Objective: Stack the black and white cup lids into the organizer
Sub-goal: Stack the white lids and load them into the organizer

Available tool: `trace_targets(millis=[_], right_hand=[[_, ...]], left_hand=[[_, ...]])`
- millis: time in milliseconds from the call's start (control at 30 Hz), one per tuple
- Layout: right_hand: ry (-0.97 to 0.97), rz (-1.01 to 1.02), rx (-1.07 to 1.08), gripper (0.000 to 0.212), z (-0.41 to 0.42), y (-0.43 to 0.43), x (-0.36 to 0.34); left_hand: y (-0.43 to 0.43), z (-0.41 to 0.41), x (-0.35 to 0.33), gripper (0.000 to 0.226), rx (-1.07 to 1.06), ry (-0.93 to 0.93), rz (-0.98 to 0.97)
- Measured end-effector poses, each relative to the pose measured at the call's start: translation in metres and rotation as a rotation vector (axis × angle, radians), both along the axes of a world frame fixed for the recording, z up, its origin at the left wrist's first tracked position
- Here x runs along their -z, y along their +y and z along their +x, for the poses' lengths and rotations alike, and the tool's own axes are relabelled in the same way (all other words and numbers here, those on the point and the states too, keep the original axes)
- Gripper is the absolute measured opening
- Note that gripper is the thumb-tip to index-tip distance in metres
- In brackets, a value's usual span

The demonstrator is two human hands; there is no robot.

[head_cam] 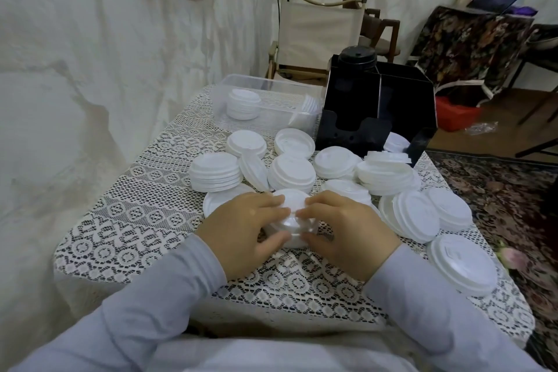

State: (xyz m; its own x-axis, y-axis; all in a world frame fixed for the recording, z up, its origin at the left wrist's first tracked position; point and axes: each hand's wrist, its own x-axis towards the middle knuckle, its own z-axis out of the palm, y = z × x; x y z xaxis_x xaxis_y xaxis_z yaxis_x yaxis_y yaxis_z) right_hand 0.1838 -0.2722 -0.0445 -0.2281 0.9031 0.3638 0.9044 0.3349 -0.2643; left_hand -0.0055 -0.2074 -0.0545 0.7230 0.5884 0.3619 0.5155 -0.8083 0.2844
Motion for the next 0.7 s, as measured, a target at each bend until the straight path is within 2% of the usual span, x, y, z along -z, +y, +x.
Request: trace_targets(millis=[67, 133, 200, 267, 300, 367, 433, 533, 633, 700], right_hand=[[0.011, -0.063, 0.019, 0.027, 0.002, 0.002, -0.005], [0.015, -0.074, 0.012, 0.028, 0.003, 0.003, -0.005], [0.031, -0.055, 0.009, 0.027, 0.002, 0.003, -0.005], [0.047, -0.049, 0.011, 0.027, 0.003, 0.002, -0.002], [0.057, -0.053, 0.011, 0.026, 0.003, 0.001, -0.002], [0.073, -0.042, 0.003, 0.025, 0.002, 0.001, -0.001], [0.075, -0.023, -0.007, 0.022, 0.002, 0.001, 0.001], [0.071, -0.011, -0.016, 0.021, 0.002, 0.003, 0.003], [0.063, 0.002, -0.023, 0.02, 0.001, 0.003, 0.003], [0.055, 0.014, -0.018, 0.018, 0.0, 0.003, 0.004]], left_hand=[[0.008, -0.005, -0.015, 0.036, -0.017, -0.113, -0.045], [0.03, -0.006, -0.03, 0.032, -0.038, -0.069, 0.174], [0.05, -0.004, -0.047, 0.038, -0.107, 0.211, 0.336], [0.061, 0.003, -0.052, 0.036, -0.21, 0.55, 0.322], [0.065, 0.006, -0.051, 0.034, -0.234, 0.65, 0.316], [0.07, 0.008, -0.049, 0.029, -0.203, 0.683, 0.361], [0.071, 0.003, -0.052, 0.024, -0.169, 0.579, 0.393], [0.067, -0.009, -0.064, 0.013, -0.164, 0.181, 0.25], [0.05, -0.011, -0.076, 0.003, -0.178, -0.207, -0.088], [0.04, -0.006, -0.078, 0.014, -0.125, -0.407, -0.392]])
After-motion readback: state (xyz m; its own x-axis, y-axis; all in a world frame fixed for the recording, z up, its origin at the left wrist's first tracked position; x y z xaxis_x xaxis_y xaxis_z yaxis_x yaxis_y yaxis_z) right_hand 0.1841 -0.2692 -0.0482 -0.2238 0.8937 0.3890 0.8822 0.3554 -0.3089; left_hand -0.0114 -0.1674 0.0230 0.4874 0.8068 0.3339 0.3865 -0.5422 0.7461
